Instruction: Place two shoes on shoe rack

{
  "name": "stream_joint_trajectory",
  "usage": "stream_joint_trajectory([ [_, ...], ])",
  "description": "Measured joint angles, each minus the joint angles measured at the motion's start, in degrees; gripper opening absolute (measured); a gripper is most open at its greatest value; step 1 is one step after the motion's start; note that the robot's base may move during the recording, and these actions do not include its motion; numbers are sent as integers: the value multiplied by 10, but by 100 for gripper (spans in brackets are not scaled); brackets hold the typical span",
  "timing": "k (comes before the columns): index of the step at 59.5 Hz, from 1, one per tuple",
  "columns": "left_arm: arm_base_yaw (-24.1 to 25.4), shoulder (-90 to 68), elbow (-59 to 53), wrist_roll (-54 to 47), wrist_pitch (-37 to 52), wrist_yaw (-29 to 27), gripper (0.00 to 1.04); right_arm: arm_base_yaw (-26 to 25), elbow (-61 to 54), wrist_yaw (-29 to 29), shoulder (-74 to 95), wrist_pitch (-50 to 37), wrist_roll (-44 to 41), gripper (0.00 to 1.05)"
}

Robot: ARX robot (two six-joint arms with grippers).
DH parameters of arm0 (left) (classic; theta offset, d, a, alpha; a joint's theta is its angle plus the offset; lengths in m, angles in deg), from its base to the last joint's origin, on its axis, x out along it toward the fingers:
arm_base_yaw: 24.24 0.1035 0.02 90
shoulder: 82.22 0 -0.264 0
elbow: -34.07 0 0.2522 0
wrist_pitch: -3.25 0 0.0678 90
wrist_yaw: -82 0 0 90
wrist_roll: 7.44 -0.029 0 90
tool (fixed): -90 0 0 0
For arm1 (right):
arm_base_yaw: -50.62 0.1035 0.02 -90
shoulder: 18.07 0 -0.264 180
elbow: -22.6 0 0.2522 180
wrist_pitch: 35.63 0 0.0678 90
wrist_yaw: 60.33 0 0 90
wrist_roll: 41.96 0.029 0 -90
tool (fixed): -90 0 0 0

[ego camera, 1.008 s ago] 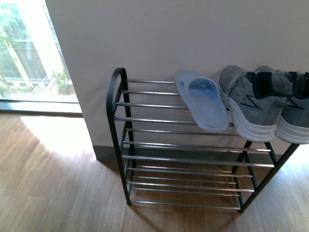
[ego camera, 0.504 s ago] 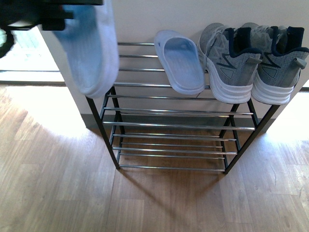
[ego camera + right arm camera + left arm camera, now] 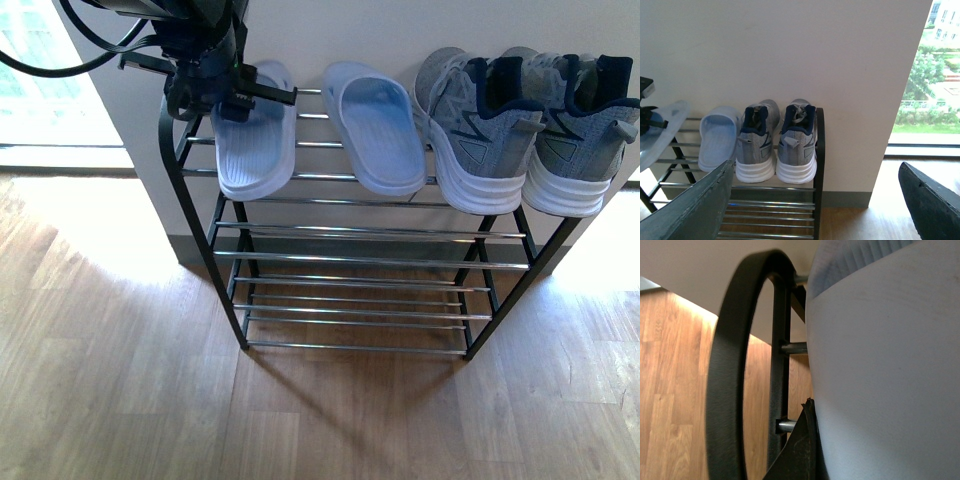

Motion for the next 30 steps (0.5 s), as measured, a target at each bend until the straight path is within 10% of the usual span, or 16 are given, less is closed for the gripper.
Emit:
stream_joint_trajectory([
  [30,-26,338,-323,1,205,54,96,0,0,0,0,0,0,96],
])
